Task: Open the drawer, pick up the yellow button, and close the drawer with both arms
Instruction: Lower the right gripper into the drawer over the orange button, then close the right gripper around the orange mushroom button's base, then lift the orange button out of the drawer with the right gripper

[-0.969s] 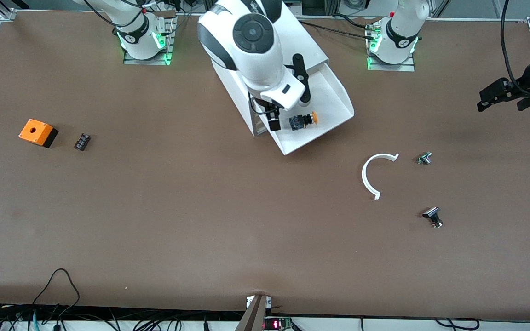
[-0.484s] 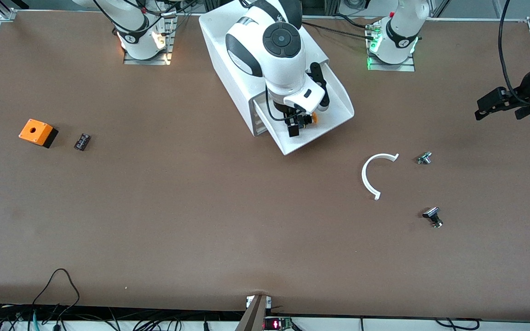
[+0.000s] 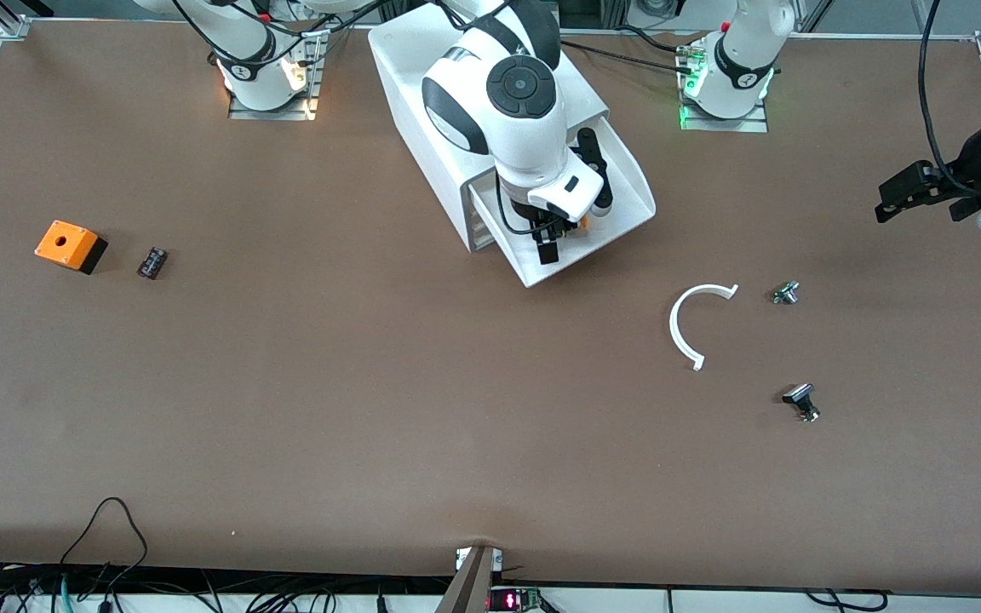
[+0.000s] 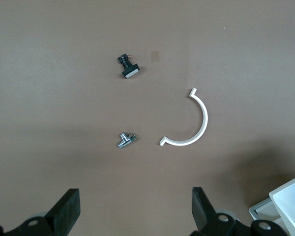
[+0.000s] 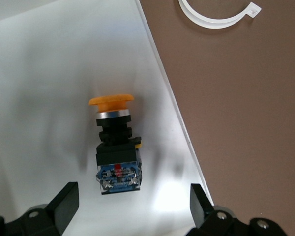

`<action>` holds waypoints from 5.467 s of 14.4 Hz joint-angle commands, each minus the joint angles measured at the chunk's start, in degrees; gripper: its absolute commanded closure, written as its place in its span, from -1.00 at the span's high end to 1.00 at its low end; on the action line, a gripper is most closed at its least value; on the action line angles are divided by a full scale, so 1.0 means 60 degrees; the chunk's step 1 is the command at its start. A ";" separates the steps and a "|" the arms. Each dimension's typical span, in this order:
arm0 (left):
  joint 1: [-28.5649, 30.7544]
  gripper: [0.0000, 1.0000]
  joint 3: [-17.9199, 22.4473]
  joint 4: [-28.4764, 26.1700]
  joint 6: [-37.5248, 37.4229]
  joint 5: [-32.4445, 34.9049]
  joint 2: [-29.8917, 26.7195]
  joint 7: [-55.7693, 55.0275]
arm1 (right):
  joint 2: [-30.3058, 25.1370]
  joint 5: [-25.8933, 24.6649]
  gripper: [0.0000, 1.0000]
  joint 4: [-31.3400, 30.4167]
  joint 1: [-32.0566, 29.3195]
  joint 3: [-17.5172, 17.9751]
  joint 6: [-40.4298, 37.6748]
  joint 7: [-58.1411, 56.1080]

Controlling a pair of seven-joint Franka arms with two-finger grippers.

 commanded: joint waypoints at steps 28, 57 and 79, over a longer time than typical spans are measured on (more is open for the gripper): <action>0.0063 1.00 0.0027 0.0336 -0.0247 0.0196 0.0176 -0.0006 | 0.0073 -0.0041 0.97 -0.0210 0.0544 -0.0251 -0.0272 -0.0007; 0.0048 1.00 0.0027 0.1287 -0.0644 0.0182 0.0937 0.0081 | -0.2855 -0.0377 -0.26 -0.2729 -0.0261 -0.0265 -0.0007 0.0198; -0.0083 1.00 0.0027 0.1773 0.0600 0.0284 0.2385 0.0052 | -0.3793 -0.0759 -0.26 -0.5656 -0.3861 -0.0236 0.1412 0.3243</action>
